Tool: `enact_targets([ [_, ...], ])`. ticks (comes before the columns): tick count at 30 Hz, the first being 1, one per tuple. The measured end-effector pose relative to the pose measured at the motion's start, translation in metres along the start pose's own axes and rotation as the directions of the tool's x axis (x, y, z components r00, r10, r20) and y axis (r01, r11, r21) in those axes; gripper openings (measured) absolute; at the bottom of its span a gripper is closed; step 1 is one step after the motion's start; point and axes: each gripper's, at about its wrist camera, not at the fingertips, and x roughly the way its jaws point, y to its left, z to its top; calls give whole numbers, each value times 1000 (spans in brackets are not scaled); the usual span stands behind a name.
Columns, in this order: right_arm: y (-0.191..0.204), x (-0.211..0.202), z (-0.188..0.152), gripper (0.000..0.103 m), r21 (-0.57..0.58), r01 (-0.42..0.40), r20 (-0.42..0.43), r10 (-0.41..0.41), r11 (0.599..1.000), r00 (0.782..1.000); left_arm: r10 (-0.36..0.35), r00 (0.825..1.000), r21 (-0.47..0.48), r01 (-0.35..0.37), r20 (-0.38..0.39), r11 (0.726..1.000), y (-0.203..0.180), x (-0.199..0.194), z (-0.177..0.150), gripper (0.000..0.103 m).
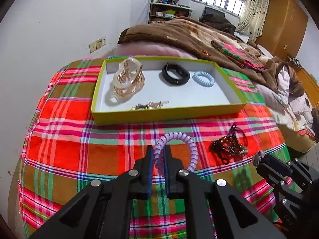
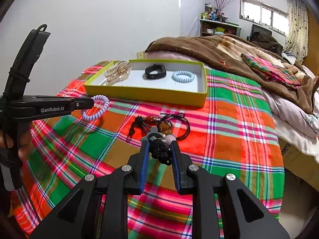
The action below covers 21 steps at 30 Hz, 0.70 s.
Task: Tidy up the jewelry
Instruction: 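Carry lilac hair tie with left tool while right tool carries black tie into box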
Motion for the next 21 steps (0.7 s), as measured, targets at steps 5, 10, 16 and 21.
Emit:
enact_targets([
  [5, -2, -4, 10, 22, 4, 8, 24, -8, 1000, 1000, -4, 1000, 5, 4, 30, 1000, -1, -9, 11, 10],
  [10, -3, -7, 22, 22, -2, 14, 45, -14, 1000, 999, -17, 999, 4, 16, 50, 1000, -2, -14, 23, 10],
  [16, -8, -8, 39, 22, 1, 19, 77, -19, 1000, 997, -22, 997, 10, 21, 68, 1000, -5, -16, 40, 10],
  [21, -13, -1, 60, 22, -9, 33, 97, -32, 999, 995, -27, 997, 0, 28, 67, 1000, -4, -8, 58, 10],
])
